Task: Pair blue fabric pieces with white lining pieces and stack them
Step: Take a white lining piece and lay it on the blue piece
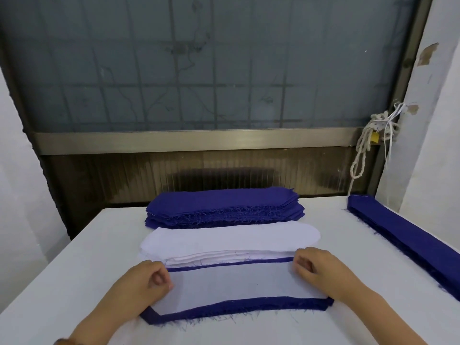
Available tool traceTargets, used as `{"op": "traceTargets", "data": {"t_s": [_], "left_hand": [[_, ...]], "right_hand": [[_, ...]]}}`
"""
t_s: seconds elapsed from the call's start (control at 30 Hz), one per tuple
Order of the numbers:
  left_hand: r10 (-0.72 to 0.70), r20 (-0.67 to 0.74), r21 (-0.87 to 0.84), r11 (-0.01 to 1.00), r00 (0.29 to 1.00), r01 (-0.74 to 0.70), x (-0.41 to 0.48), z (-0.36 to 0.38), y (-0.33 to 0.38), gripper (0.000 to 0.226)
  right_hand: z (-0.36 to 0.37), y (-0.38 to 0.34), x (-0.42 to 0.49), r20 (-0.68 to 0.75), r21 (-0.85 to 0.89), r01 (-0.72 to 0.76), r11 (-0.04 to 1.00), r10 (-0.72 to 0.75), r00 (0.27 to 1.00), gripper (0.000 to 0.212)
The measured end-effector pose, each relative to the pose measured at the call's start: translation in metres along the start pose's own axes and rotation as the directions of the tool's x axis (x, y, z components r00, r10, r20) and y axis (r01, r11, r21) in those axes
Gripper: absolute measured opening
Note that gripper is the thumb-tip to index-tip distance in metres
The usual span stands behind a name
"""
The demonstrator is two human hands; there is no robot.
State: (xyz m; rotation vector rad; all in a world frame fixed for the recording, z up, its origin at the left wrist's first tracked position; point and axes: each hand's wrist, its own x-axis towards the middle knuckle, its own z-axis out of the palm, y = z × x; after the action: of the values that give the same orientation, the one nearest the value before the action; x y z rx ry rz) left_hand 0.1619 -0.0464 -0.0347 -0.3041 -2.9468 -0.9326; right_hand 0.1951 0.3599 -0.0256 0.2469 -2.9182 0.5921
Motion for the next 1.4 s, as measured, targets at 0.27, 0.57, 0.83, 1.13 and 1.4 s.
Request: {"op": "traceTargets", "data": {"t_s": [0.27, 0.57, 0.83, 1.13, 1.4], "left_hand": [[0.143, -0.327, -0.111, 0.976, 0.934, -0.189, 0.06, 0.013, 0.061, 0.019], [0.153, -0.307, 0.189, 0.977, 0.939, -0.097, 0.097, 0.063, 0.048, 0.035], [0.104, -0.199, 0.419, 0.908, 0.974, -0.011, 0.098, 0.063, 0.043, 0.053], [0.143, -0.205, 0.333, 0.94, 0.968, -0.068, 0.095, 0.055, 0.05, 0.037], [0.256, -0.3, 0.241, 0.952, 0.919, -0.186, 0.098, 0.047, 0.049, 0.012]], "right_hand": [[0.029, -0.065, 0.079, -0.223, 0.108, 0.146, 0.983, -0.119, 0.968, 0.009], [0.076, -0.095, 0.125, -0.079, 0.148, 0.045, 0.988, -0.033, 0.996, 0.039], [0.081, -0.093, 0.13, -0.05, 0.055, 0.028, 0.998, -0.025, 0.998, 0.055], [0.083, -0.095, 0.126, -0.101, 0.048, 0.048, 0.998, -0.043, 0.994, 0.041], [0.08, -0.097, 0.123, -0.135, 0.192, 0.032, 0.981, -0.006, 0.991, 0.023]]}}
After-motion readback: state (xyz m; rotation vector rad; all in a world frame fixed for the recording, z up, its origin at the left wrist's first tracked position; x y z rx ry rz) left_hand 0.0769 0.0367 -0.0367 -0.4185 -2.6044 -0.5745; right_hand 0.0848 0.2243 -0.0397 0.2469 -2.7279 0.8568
